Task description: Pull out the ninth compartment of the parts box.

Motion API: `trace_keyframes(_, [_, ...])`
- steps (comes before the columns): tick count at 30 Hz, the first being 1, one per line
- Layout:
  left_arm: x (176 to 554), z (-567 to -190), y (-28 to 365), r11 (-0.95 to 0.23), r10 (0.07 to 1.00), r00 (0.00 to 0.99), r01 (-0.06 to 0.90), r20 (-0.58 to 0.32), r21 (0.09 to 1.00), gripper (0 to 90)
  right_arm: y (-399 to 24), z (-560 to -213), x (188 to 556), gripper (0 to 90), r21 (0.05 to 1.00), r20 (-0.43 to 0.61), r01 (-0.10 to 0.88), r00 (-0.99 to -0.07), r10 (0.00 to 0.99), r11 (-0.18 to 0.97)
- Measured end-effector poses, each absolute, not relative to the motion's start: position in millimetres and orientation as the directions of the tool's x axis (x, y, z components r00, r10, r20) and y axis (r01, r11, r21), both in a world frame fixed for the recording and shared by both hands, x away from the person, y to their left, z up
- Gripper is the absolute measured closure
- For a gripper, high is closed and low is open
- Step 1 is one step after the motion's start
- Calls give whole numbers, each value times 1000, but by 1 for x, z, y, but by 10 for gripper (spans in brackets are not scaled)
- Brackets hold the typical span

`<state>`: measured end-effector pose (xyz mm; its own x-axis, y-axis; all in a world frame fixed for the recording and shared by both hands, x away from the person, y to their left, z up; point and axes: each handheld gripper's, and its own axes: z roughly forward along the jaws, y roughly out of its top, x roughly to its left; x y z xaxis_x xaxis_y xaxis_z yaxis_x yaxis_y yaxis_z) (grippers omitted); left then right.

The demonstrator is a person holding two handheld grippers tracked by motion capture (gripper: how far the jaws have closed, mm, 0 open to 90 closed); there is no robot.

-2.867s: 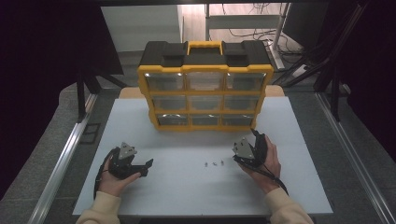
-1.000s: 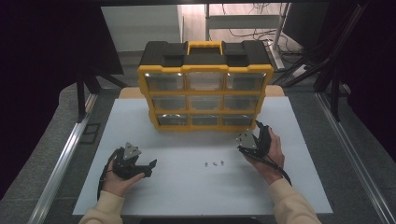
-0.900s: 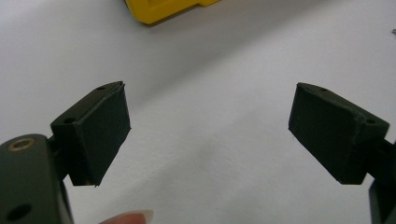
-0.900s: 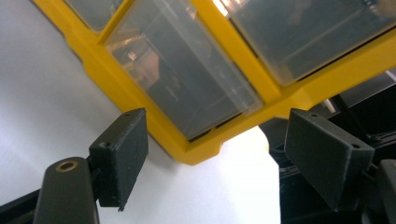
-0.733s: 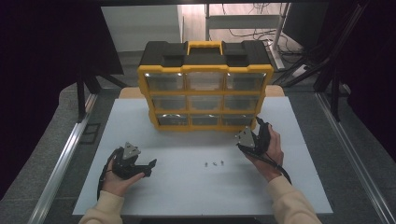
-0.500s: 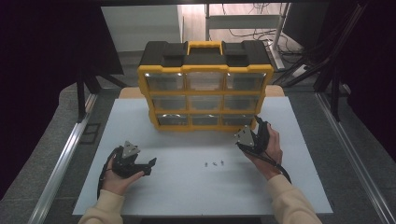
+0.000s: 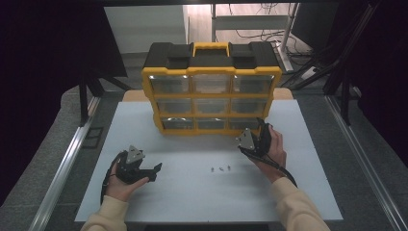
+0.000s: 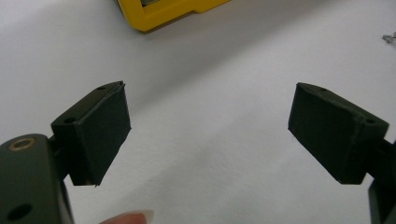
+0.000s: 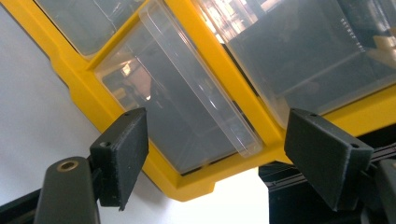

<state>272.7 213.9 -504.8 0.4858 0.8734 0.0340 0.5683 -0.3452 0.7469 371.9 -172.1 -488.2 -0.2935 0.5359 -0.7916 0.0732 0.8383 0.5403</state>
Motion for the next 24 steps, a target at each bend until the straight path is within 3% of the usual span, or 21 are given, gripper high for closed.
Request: trace_keyframes(24, [273, -506, 216, -345, 871, 490, 572, 28, 744, 132, -160, -501, 388, 248, 501, -818, 53, -297, 493, 864])
